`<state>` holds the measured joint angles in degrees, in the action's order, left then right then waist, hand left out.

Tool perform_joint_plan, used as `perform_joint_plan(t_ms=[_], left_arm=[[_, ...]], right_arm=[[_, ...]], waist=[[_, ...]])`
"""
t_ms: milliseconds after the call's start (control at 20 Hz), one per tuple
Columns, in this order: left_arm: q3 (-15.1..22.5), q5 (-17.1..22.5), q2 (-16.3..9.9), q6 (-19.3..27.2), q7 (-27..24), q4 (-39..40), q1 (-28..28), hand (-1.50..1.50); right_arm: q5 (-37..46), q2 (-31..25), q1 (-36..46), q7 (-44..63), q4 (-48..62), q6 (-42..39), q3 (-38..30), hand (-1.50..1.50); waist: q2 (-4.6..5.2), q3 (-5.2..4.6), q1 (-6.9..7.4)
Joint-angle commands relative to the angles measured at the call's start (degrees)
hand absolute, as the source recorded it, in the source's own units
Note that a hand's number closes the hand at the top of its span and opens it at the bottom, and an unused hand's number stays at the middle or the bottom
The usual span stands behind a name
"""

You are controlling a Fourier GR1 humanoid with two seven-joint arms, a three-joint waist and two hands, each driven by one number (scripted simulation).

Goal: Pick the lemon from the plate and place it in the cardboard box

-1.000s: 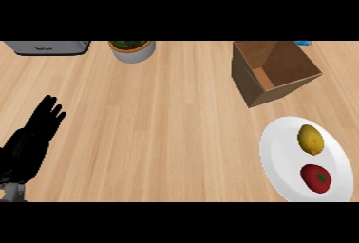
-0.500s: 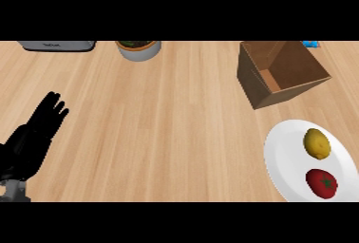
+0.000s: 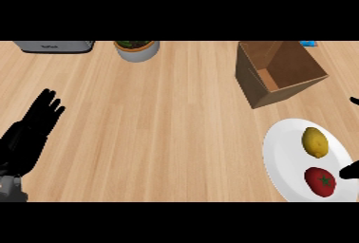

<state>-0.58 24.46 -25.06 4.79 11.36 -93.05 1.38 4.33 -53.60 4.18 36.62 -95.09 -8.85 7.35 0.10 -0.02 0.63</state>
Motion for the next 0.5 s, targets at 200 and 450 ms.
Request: perform_joint_plan(t_ms=[200,450], left_arm=[[-3.06,-1.21,0.97,-1.91,1.64,-0.88,0.12,0.0],[-2.89,-3.51,3.73,-2.02,1.65,-4.57,-3.65,0.0]], right_arm=[[2.93,4.81,4.95,1.97,6.43,-9.27,-1.26,-1.5],[6.39,6.27,-2.55,-4.5,4.07,-9.3,-6.6,-1.5]], waist=[[-0.06,0.02,-0.21],[-0.2,0.02,-0.64]])
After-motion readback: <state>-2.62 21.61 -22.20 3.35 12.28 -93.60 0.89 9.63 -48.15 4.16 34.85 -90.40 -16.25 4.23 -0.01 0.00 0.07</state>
